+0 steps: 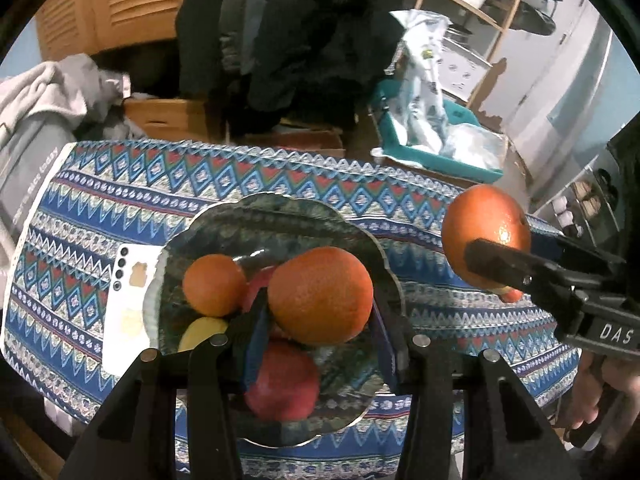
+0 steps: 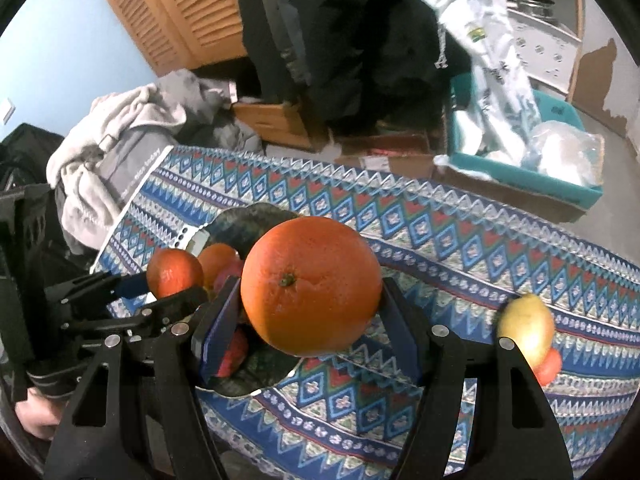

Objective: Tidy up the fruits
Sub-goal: 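Carry both oranges over the glass bowl with both tools, then lower both oranges into the glass bowl and open both tools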

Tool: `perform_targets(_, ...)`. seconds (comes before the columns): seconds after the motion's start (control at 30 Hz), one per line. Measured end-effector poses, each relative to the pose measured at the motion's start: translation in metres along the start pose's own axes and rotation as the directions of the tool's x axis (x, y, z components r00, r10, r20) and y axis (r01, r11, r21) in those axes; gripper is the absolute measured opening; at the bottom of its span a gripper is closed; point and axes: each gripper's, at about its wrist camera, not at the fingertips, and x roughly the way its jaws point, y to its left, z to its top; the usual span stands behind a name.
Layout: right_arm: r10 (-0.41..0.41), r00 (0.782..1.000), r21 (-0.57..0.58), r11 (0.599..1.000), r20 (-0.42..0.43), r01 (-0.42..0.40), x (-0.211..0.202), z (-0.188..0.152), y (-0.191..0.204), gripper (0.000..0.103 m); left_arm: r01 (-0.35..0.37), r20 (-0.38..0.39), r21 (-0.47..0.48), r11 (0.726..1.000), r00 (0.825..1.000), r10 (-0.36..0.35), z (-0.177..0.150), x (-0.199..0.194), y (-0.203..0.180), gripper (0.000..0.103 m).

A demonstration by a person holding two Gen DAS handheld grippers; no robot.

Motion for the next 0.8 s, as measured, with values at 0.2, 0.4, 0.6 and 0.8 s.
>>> perform_targets(0.2,0.011,0.999,-0.029,0.999,-0.046,-0.013,0.024,0.0,0.016,0.069,-0.024,-0.022,-0.032,0.999,1.0,0.023,-0.005,0.01,0.025,0.048)
perform_targets(0.4,0.02,0.994,-0.053,0.998,-0.11,-0.026,0.049,-0.008,0.029,0.069,-0.034,-0.06,-0.062,0.997,0.998,0.03,-0.012,0.023,0.044,0.048)
perform_targets(0.6,0.022,0.986,-0.06,0.998,-0.165,-0.032,0.069,-0.019,0.036,0.069,-0.021,-0.109,-0.101,0.995,0.994,0.01,-0.016,0.036,0.056,0.048)
perform_targets(0.8,0.023,0.978,-0.071,0.997,-0.209,-0.039,0.083,-0.027,0.04,0.069,-0.037,-0.138,-0.099,0.994,0.99,0.023,-0.018,0.043,0.059,0.048)
